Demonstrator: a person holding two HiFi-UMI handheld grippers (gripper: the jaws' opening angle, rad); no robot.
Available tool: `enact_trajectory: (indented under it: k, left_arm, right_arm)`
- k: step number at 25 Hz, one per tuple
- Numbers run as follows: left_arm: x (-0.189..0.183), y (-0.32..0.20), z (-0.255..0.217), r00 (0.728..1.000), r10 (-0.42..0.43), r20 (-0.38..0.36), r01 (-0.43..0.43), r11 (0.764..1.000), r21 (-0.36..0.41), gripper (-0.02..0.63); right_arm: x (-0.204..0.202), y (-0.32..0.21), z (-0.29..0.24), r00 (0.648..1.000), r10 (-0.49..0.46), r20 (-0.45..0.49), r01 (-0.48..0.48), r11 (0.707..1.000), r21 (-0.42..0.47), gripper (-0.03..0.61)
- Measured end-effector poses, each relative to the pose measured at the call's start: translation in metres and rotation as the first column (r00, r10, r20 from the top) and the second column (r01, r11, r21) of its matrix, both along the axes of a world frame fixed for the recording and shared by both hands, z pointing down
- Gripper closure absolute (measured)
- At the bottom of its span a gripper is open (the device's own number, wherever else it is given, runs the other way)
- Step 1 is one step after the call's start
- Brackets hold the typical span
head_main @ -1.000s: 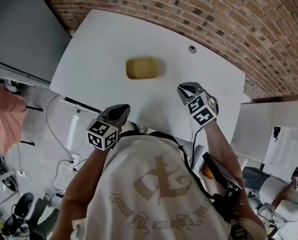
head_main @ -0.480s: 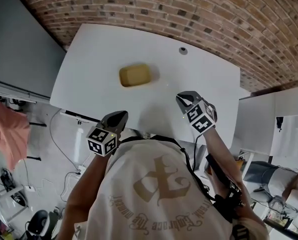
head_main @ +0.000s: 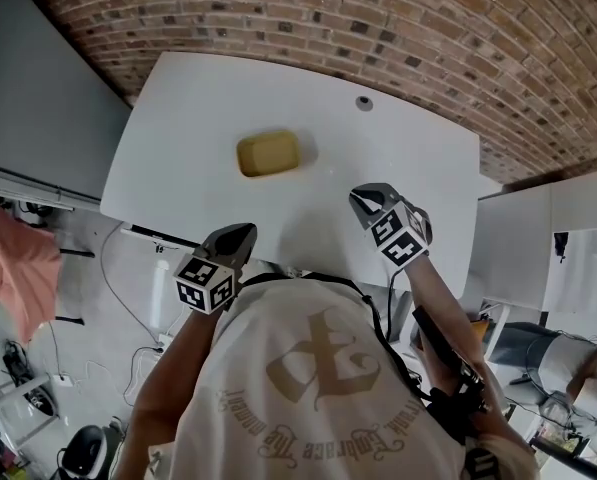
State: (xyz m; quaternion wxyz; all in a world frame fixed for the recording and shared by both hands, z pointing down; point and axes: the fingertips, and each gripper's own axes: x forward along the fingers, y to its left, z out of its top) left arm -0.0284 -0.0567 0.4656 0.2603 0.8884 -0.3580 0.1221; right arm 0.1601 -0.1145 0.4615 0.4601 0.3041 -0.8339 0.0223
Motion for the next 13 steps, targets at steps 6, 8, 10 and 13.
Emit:
enact_trajectory:
  k: [6, 8, 10, 13]
  left_arm:
    - [-0.003, -0.003, 0.003, 1.0, -0.012, -0.001, 0.012, 1.0, -0.013, 0.611]
    - [-0.002, -0.005, 0.005, 1.0, -0.012, -0.002, 0.011, 1.0, -0.017, 0.611]
    - [0.0, -0.008, 0.006, 1.0, -0.009, -0.003, 0.009, 1.0, -0.017, 0.611]
    - [0.004, -0.013, 0.007, 1.0, -0.004, -0.002, 0.004, 1.0, -0.015, 0.611]
  right_arm:
    - [-0.003, -0.002, 0.004, 1.0, -0.006, 0.001, 0.006, 1.0, -0.013, 0.552]
    - [-0.003, -0.004, 0.005, 1.0, -0.011, 0.001, 0.011, 1.0, -0.015, 0.552]
    - [-0.004, -0.006, 0.006, 1.0, -0.017, 0.002, 0.017, 1.0, -0.014, 0.552]
    - [-0.003, -0.01, 0.008, 1.0, -0.026, 0.003, 0.026, 1.0, -0.014, 0.552]
